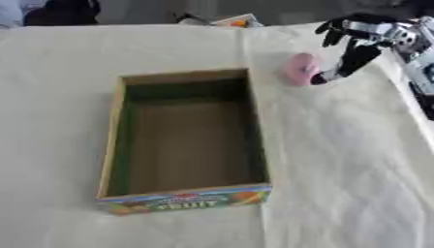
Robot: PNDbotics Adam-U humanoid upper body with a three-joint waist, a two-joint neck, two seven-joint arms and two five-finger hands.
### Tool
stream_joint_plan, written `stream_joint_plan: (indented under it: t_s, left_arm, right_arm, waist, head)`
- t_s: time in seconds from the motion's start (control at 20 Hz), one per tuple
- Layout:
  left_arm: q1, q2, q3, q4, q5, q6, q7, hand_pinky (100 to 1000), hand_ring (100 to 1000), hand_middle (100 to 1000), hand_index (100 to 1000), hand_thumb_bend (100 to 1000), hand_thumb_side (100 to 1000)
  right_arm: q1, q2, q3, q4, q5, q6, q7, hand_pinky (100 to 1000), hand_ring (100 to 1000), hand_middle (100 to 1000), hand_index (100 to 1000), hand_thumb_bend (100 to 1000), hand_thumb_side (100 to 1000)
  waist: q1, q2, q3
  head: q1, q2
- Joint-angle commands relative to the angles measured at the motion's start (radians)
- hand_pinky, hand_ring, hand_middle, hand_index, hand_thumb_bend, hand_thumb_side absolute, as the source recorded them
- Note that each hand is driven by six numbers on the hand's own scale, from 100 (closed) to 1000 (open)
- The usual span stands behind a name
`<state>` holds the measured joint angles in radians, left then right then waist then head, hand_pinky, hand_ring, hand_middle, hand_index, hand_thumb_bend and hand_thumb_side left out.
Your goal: Pick up objects on the table and place them in the box.
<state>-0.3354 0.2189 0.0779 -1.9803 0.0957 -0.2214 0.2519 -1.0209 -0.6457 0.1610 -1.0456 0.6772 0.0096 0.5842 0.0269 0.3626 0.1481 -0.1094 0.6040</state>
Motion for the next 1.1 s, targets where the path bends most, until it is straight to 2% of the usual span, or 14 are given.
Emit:
stream_joint_plan:
  t_s: [0.05,0.25,0.35,0.55,0.6,0.85,1.1]
  left_arm:
    - [-0.015,0.011,-0.002,-0.020,0.002,-0.001,-0.005,500,572,562,651,100,927]
    - [-0.019,0.009,-0.004,-0.020,0.002,-0.001,-0.008,500,572,562,650,100,928]
    - [-0.020,0.009,-0.004,-0.020,0.002,0.000,-0.010,500,573,562,649,100,928]
    - [-0.020,0.009,-0.004,-0.020,0.001,0.001,-0.012,500,573,561,648,100,928]
    - [-0.020,0.009,-0.004,-0.020,0.001,0.002,-0.013,500,573,561,648,100,928]
    - [-0.020,0.008,-0.004,-0.020,-0.001,0.003,-0.015,500,573,561,646,100,921]
    - [-0.020,0.007,-0.004,-0.020,-0.001,0.002,-0.015,501,574,561,645,100,921]
  right_arm:
    - [-0.017,-0.014,-0.017,0.008,0.020,0.009,-0.014,638,830,729,947,628,355]
    - [-0.012,-0.008,-0.024,0.024,0.031,0.019,-0.034,635,826,722,937,584,375]
    - [-0.009,-0.007,-0.023,0.028,0.040,0.022,-0.042,633,823,712,920,519,404]
    - [-0.006,-0.005,-0.023,0.034,0.052,0.025,-0.059,630,816,695,888,454,437]
    - [-0.005,-0.004,-0.023,0.035,0.052,0.025,-0.064,627,812,681,867,410,447]
    - [-0.001,-0.001,-0.018,0.035,0.041,0.019,-0.063,622,801,645,806,319,440]
    - [0.002,0.001,-0.016,0.032,0.035,0.006,-0.057,616,791,638,716,156,420]
  waist:
    - [-0.003,-0.013,0.004]
    - [-0.005,-0.004,0.012]
    - [-0.005,0.000,0.014]
    - [-0.006,0.004,0.016]
    - [-0.006,0.004,0.016]
    - [-0.007,0.006,0.017]
    - [-0.008,0.007,0.018]
  head:
    - [-0.007,-0.017]
    - [-0.014,-0.025]
    - [-0.016,-0.027]
    - [-0.017,-0.027]
    - [-0.017,-0.026]
    - [-0.014,-0.025]
    - [-0.012,-0.022]
